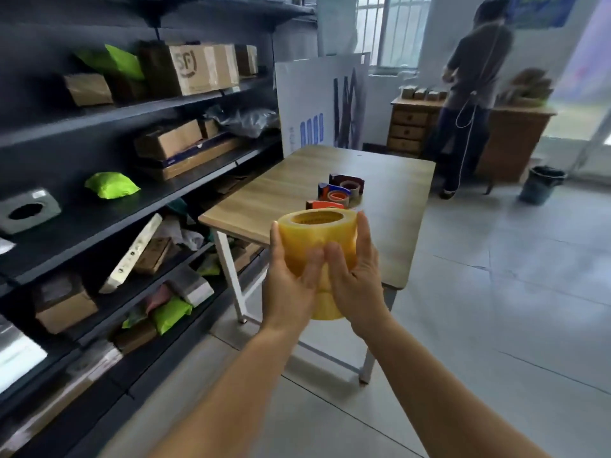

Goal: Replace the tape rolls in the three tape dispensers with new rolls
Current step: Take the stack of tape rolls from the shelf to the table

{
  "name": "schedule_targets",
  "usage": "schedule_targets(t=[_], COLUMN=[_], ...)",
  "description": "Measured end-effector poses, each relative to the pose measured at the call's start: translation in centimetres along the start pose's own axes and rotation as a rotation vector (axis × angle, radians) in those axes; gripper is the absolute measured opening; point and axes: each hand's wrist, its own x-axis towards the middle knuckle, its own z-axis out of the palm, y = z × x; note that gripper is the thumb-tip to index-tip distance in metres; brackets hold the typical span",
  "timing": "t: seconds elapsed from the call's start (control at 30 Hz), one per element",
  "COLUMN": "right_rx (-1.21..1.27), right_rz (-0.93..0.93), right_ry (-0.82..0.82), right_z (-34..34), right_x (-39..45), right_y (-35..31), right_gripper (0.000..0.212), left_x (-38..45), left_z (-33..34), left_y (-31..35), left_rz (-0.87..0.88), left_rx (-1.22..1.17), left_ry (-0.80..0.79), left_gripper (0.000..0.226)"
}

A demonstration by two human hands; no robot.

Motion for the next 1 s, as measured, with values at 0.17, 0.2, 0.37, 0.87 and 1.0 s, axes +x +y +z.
schedule_targets(t=[0.17, 0.2, 0.37, 0.87, 1.0], right_rx=[-0.057, -0.078, -0.112, -0.119, -0.113], right_rz=[0.055, 0.066, 0.15, 0.227, 0.214], right_ry=[0.122, 0.139, 0.197, 0.29, 0.244], right_z=[-5.2, -6.1, -9.6, -21.1, -25.8], right_x=[2.9, 3.6, 7.5, 17.4, 20.2], right_y=[3.2, 3.7, 6.3, 12.1, 13.9], right_gripper=[0.065, 0.066, 0.065, 0.065, 0.065], left_x=[1.9, 2.6, 6.1, 13.0, 13.3], left_z=[6.7, 7.9, 13.5, 28.8, 34.3], left_y=[0.2, 0.2, 0.1, 1.8, 3.0], left_rz=[-0.016, -0.013, -0.031, -0.053, -0.061], left_rx=[-0.021, -0.023, -0.094, -0.132, -0.138], left_ry=[-0.107, -0.128, -0.226, -0.347, -0.283], left_gripper=[0.083, 0.083, 0.085, 0.087, 0.087])
